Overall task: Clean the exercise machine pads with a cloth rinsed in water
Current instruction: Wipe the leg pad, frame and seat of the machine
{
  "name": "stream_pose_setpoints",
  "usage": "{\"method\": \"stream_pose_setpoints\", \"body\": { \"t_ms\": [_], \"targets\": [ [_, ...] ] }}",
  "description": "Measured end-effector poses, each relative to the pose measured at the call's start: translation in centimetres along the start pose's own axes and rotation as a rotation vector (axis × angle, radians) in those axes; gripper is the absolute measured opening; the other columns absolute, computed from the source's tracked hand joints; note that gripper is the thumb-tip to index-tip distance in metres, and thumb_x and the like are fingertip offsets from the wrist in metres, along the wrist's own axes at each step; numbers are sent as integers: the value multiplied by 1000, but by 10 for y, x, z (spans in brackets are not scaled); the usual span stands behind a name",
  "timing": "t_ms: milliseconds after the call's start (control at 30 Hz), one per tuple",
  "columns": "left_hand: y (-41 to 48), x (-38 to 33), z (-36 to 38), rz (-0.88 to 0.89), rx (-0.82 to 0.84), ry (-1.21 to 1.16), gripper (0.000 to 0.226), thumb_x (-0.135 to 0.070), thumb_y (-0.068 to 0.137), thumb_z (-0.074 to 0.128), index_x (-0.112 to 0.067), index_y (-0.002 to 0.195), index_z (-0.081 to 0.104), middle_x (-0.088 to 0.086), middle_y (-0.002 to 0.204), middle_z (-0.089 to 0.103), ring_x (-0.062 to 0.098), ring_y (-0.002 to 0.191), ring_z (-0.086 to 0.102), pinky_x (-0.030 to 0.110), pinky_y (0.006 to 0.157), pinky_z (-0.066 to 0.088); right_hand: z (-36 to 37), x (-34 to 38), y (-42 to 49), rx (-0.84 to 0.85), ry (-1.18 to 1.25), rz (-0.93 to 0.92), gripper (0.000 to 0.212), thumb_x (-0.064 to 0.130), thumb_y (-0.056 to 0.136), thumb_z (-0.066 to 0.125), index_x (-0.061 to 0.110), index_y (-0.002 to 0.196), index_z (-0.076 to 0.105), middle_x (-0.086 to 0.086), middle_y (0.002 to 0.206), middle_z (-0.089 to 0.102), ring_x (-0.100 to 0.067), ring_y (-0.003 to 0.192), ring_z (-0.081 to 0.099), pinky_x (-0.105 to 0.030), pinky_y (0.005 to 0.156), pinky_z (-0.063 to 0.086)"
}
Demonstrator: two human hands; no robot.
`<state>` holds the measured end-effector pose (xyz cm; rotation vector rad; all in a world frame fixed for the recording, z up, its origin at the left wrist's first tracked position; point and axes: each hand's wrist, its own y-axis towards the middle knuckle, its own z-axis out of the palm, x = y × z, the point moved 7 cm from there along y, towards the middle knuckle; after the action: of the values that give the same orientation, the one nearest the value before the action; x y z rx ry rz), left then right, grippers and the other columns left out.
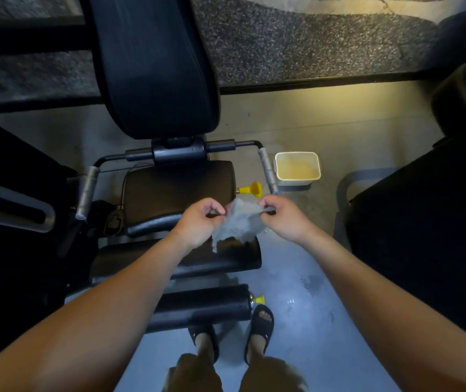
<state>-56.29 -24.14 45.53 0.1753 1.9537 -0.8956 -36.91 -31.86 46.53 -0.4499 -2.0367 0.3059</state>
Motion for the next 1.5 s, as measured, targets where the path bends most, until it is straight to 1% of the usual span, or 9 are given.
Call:
{"method": "stream_pose_setpoints", "body": {
  "t_ms": [233,367,533,700,867,1000,1167,1300,1500],
  "targets": [
    [5,56,3,-25,65,81,53,-7,88,70,-42,125,52,-3,96,75,8,86,70,19,83,53,39,-27,3,6,-192,-155,21,0,84,69,20,91,71,3,94,56,-14,90,56,-14,81,42],
    [-2,116,24,-75,119,239,28,-11,90,69,-39,86,68,-4,96,74,20,89,71,41,90,57,82,-56,-22,167,-279,-173,21,-4,76,65,13,87,72,5,86,54,-11,81,52,-16,73,39],
    [-21,144,38,-129,234,286,24,-30,96,61,-49,86,73,-23,97,72,2,97,67,28,91,53,112,-79,-41,353,-300,-82,18,3,79,58,21,77,56,5,78,55,-8,73,49,-20,64,38],
    [-9,136,22,-165,133,206,21,-26,99,58,-36,84,68,-13,84,68,9,81,64,25,74,48,97,-83,-18,278,-171,140,22,7,96,49,14,100,69,-2,100,66,-19,92,58,-25,79,45],
    [38,121,8,-128,32,217,18,-27,103,51,-26,118,60,-1,93,67,16,84,65,24,65,46,73,-81,39,60,-159,147,28,12,98,53,18,124,63,-1,111,62,-21,98,59,-24,80,43],
    [64,122,11,-91,24,499,39,-25,95,55,-20,134,50,4,116,61,21,104,57,34,84,52,88,-107,74,129,-475,246,47,28,99,54,22,145,47,-10,140,45,-33,129,45,-40,108,41],
    [61,124,47,93,316,828,43,-26,93,59,-30,136,57,0,141,45,26,127,41,45,105,41,120,-106,70,247,-595,-24,34,23,97,54,16,130,57,-10,129,50,-34,118,45,-47,100,45],
    [65,124,44,129,226,867,32,-22,94,58,-27,126,61,-1,135,52,24,122,47,43,97,42,116,-112,58,252,-591,-125,35,38,92,63,22,123,59,-1,128,52,-26,115,44,-44,98,43],
    [66,119,46,269,171,941,22,-16,90,58,-28,105,68,-7,110,61,20,109,54,34,82,34,122,-98,36,162,-771,-417,12,18,84,66,17,94,72,-5,97,67,-30,91,60,-39,74,48]
  ]
}}
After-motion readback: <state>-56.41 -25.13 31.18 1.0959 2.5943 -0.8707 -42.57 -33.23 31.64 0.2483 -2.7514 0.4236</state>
